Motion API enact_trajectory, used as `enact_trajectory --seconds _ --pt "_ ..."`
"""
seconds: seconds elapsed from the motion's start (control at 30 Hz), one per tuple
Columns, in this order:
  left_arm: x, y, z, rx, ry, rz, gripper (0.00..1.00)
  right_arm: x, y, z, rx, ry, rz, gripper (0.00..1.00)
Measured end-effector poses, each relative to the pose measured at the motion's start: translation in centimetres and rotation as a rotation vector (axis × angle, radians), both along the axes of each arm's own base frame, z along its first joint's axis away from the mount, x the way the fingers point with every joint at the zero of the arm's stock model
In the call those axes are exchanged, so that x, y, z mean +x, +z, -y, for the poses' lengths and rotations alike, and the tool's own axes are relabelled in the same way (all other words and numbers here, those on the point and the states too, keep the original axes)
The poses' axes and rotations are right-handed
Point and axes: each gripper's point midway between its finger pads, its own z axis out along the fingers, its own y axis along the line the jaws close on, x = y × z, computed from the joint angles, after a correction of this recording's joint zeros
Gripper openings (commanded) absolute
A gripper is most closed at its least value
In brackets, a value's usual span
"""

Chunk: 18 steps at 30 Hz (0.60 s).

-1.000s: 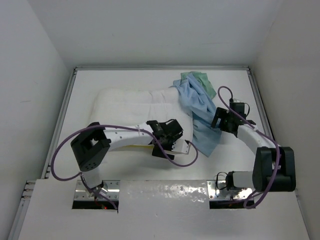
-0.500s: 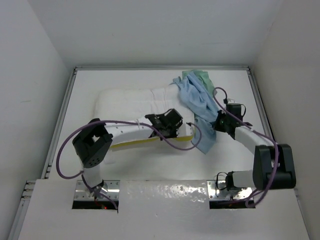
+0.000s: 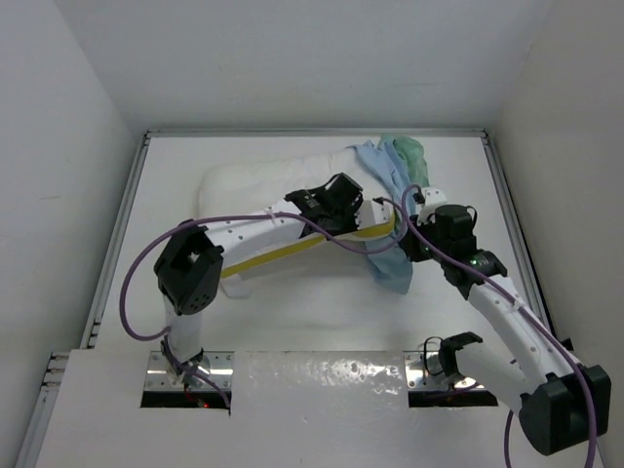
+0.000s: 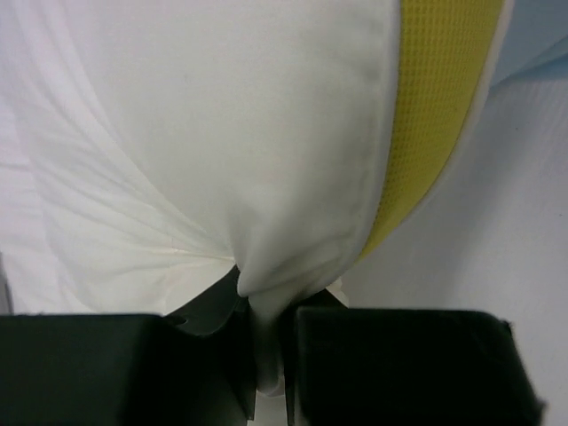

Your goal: Put the pillow into the pillowcase

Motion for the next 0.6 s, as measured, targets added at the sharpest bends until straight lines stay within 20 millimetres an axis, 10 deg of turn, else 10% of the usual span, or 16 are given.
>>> enact_trajectory --seconds 0.1,0.17,0.47,0.6 --pt "-0.7 -2.9 0.3 0.040 -0.021 -0.032 0.00 -1.1 1.0 -1.1 0.040 0.075 0.015 0.23" --pt "-0.8 -4.7 0.9 0.056 -0.024 -0.045 0.00 -2.0 1.1 -1.9 0.076 0.118 -0.004 0.99" --pt "-0.2 -6.8 2.1 -0.006 0.047 -0.084 0.00 -0.8 0.1 2.6 0.109 -0.094 -0.085 0.90" --pt "-0.3 -6.7 2.5 -0.060 0.065 -0.116 0.00 2.1 -1.5 3.8 0.107 -0.163 -0.116 0.55"
